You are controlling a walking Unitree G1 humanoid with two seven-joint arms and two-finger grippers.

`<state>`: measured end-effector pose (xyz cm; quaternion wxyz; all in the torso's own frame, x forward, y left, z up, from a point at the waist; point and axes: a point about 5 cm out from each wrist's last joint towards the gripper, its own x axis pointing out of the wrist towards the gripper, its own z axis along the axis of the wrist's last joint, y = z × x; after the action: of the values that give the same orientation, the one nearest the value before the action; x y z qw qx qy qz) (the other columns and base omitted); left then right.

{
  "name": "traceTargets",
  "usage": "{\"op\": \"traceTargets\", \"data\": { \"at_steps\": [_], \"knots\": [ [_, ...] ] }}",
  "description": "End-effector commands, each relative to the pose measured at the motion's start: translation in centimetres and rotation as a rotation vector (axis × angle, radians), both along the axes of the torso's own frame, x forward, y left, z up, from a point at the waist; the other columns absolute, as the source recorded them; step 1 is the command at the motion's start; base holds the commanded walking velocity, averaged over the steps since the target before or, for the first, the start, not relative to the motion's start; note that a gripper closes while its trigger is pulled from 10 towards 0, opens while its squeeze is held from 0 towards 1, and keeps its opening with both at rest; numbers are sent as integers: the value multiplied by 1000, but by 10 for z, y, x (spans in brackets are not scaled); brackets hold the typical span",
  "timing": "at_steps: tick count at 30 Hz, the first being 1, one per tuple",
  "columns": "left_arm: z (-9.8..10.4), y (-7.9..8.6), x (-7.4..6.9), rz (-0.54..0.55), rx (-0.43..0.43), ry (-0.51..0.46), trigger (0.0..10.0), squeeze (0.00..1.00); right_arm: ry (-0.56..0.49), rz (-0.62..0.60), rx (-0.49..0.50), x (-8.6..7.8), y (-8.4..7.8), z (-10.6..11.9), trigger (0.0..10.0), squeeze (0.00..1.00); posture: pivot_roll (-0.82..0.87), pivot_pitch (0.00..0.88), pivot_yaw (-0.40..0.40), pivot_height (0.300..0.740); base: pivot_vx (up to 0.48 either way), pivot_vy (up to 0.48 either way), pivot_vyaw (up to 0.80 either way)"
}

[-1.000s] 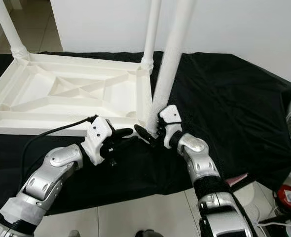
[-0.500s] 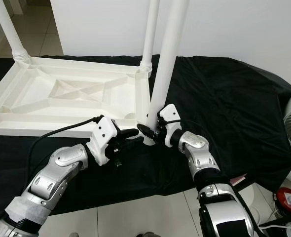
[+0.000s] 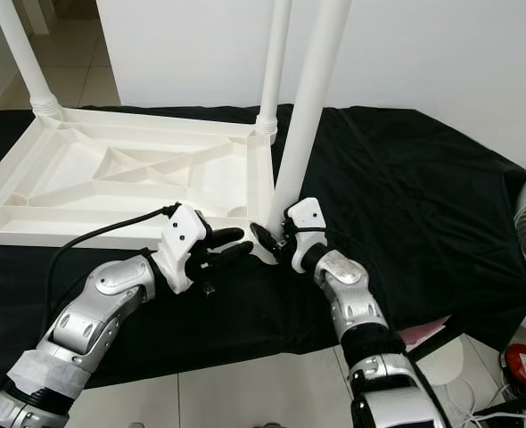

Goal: Building children table

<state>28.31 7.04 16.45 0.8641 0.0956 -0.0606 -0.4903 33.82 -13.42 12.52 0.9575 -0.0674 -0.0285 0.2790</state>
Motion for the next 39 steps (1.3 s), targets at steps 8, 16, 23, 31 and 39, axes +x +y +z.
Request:
{"op": "traceTargets", "data": {
  "at_steps": [8, 16, 23, 31, 39],
  "knots": [
    [-8, 5, -1, 16, 30, -36, 10000, 0, 92, -399, 101, -20, 2, -24, 10000, 0, 50, 0, -61, 740, 0, 0, 0],
    [-10, 5, -3, 10, 31, -35, 10000, 0, 78, -545, 170, -32, 16, -23, 10000, 20, 52, 0, -55, 740, 0, 0, 0],
    [-11, 5, -2, -6, 30, -29, 10000, 0, 41, -487, 250, -34, 16, -8, 10000, 1000, 49, 0, -50, 740, 0, 0, 0],
    [-12, 6, -2, -33, 31, 3, 10000, 0, 18, -335, 197, -32, -1, 2, 10000, 1000, 47, 0, -46, 740, 0, 0, 0],
    [-13, 6, -3, -46, 32, 19, 10000, 0, 6, -11, 4, -28, -23, 4, 10000, 0, 45, 0, -40, 740, 0, 0, 0]
  ]
}}
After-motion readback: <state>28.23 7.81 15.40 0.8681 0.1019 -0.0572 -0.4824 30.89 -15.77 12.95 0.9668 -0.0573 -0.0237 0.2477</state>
